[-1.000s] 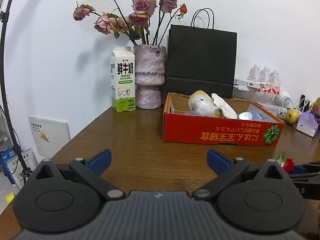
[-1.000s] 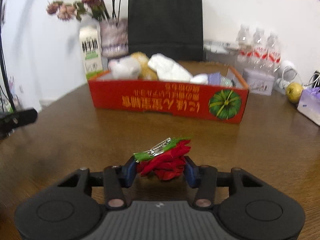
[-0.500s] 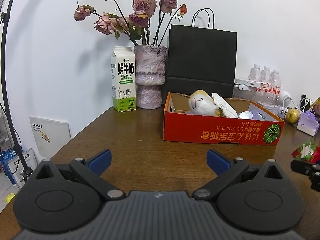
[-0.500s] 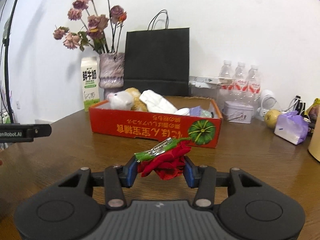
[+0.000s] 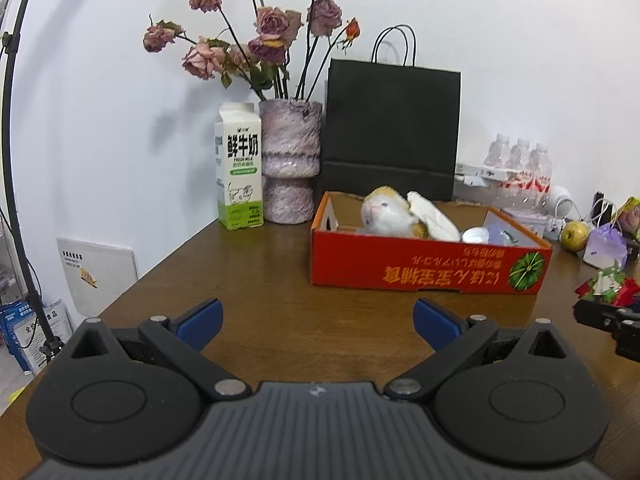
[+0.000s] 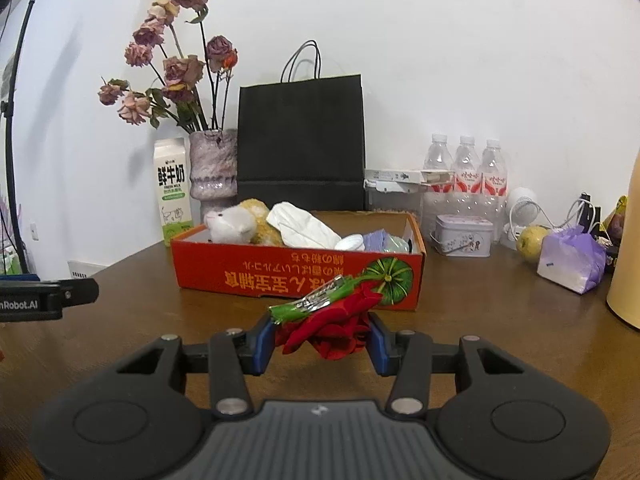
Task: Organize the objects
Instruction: 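Grasp the red chili-shaped item with the right gripper, then carry the red item with the right gripper over the box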
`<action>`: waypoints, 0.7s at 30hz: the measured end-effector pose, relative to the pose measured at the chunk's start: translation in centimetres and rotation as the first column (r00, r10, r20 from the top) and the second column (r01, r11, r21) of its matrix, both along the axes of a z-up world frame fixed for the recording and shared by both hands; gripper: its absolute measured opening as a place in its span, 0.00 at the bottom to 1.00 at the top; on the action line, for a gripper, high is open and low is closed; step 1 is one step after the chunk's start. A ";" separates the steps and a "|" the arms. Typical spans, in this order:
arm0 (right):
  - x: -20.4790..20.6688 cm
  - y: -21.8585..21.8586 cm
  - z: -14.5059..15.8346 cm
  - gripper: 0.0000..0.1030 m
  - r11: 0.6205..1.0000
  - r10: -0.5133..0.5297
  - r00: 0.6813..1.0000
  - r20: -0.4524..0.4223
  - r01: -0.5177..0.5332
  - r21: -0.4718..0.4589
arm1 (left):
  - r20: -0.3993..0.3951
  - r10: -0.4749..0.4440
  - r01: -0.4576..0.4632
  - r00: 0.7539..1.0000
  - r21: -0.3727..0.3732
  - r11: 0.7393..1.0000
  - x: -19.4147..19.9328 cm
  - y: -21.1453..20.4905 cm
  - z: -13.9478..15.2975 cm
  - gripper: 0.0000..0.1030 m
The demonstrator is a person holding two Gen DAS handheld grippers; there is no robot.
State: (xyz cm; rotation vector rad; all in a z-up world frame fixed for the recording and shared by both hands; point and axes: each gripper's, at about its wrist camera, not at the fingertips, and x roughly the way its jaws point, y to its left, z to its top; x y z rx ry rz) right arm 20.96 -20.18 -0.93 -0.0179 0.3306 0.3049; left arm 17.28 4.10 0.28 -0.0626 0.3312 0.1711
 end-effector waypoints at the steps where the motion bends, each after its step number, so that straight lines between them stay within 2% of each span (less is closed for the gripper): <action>1: 0.1 -0.1 0.2 0.44 1.000 0.004 1.000 0.002 -0.004 0.004 | 0.003 -0.001 0.001 1.000 -0.005 1.000 0.1 -0.2 0.2 1.00; 11: 2.3 0.0 1.9 0.44 1.000 0.020 0.999 0.034 -0.020 0.013 | 0.008 -0.019 0.019 1.000 -0.018 1.000 3.0 -3.4 1.7 1.00; 21: 5.1 0.6 2.7 0.44 0.999 0.025 0.998 0.059 -0.027 0.024 | 0.030 0.027 -0.025 0.999 -0.049 0.998 6.5 -5.0 2.7 1.00</action>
